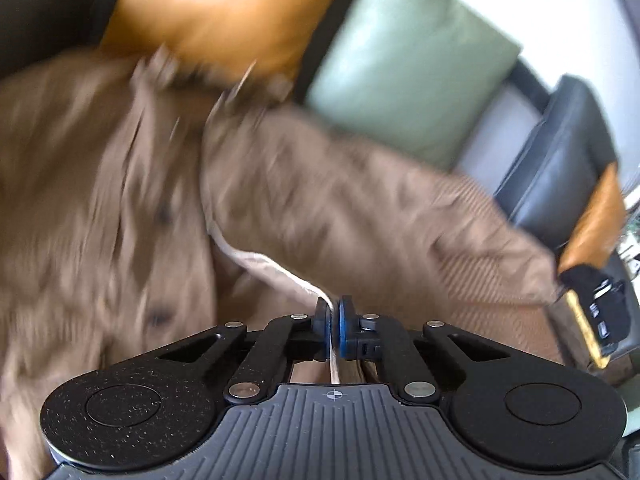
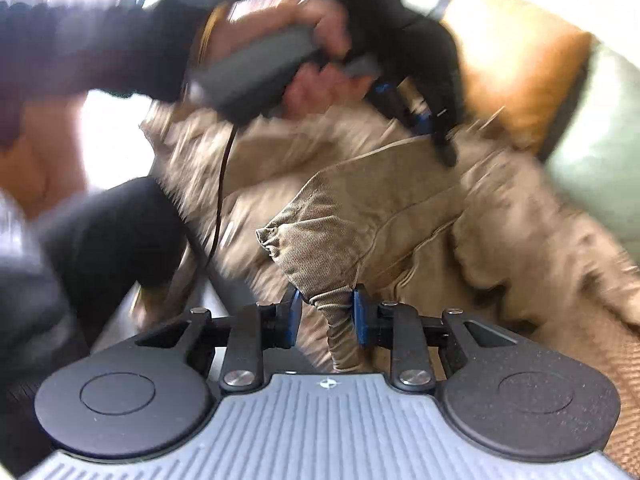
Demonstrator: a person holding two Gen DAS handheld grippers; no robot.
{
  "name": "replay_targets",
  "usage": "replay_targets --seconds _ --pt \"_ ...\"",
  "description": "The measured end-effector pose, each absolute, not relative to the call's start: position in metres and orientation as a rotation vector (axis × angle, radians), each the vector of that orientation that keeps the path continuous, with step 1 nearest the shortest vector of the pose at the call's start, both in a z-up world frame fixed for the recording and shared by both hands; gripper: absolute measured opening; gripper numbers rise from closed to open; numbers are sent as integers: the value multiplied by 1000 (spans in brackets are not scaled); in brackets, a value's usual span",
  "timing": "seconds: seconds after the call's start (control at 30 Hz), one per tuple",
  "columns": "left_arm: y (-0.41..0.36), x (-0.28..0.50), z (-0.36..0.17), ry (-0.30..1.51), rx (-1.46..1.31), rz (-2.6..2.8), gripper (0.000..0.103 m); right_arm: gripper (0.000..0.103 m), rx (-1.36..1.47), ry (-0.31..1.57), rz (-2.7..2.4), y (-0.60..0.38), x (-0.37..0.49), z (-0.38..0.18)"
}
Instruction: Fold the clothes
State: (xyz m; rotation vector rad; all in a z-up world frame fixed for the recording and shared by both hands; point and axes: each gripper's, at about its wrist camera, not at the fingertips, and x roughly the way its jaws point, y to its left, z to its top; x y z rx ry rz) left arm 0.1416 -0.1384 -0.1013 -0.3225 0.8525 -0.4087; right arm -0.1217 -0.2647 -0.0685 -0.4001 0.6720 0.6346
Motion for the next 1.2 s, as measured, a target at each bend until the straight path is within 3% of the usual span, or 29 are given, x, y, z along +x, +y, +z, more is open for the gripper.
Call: replay_targets --seconds 0.1,0.13,0.2,0.3,0.43,0.53,0.63,0.8,0.87,0.93,1.0,1.03,1.07,1.1,1.13,1.2 --pt "-146 156 -92 825 -256 -404 0 29 -320 595 584 -262 -114 -56" --pt "-147 160 -98 843 -221 -385 0 28 -336 617 594 -255 -108 -66" --pt "-147 162 -126 902 -119 -317 0 14 -365 700 620 -238 -93 -96" --pt "-130 158 -174 997 -97 -251 2 13 -369 820 647 -221 -81 -138" --pt "-106 150 -193 1011 -163 -246 14 27 -320 802 676 -232 -91 -122" --pt "-97 143 -184 995 -176 -249 44 32 -266 781 659 -262 -104 -95" --pt "-88 125 -170 975 -172 -251 48 42 -238 756 515 -306 -123 -76" --pt "-79 86 -166 1009 -142 -306 54 44 -285 825 331 -352 -142 -83" --pt "-82 73 -171 1022 -111 -317 64 46 -312 839 333 -351 -142 -90" --pt "-85 63 -176 1034 -86 -322 67 51 -382 837 338 -342 -142 -99" --pt "-90 59 -181 1041 -76 -320 65 51 -452 827 332 -329 -139 -109" --pt "-93 57 -182 1036 -67 -318 58 50 -475 822 331 -323 -137 -113" --pt "-94 55 -182 1032 -50 -314 40 46 -495 819 325 -320 -135 -116" --pt "-95 54 -182 1029 -29 -307 36 16 -510 816 311 -319 -134 -117" --pt "-96 53 -181 1025 -8 -301 27 8 -516 814 294 -319 -133 -116" --pt "-93 50 -181 1027 2 -308 20 7 -496 801 253 -323 -135 -109"
